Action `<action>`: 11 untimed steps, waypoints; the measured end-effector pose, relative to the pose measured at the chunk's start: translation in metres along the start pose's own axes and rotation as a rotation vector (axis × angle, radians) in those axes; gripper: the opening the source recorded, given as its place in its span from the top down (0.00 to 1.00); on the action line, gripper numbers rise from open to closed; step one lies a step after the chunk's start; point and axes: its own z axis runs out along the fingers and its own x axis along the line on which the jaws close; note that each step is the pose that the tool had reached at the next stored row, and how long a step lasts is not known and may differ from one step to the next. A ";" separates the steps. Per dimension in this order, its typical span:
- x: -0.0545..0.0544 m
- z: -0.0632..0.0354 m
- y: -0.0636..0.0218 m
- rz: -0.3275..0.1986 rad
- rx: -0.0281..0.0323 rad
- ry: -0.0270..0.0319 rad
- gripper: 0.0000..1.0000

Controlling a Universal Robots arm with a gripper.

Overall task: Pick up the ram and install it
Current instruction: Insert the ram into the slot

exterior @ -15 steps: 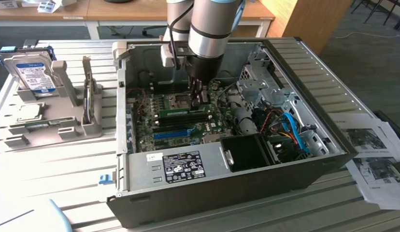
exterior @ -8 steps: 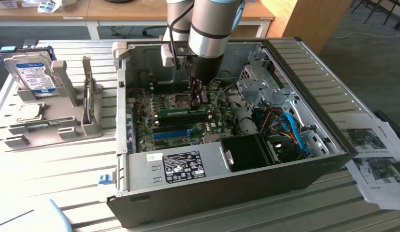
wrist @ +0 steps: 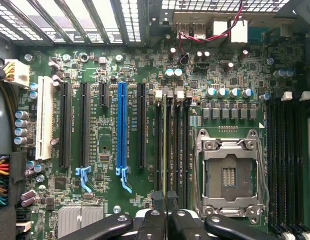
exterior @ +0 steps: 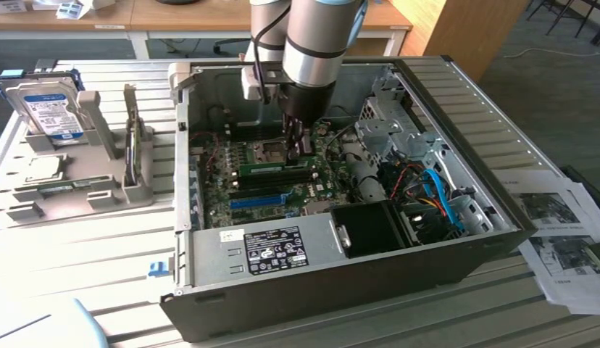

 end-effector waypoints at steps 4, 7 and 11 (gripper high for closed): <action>0.000 0.0003 0.0002 0.000 0.0062 -0.0002 0.89; 0.000 0.0003 0.0003 0.000 0.0063 -0.0002 0.89; 0.000 0.0013 0.0002 0.000 0.0065 -0.0006 0.89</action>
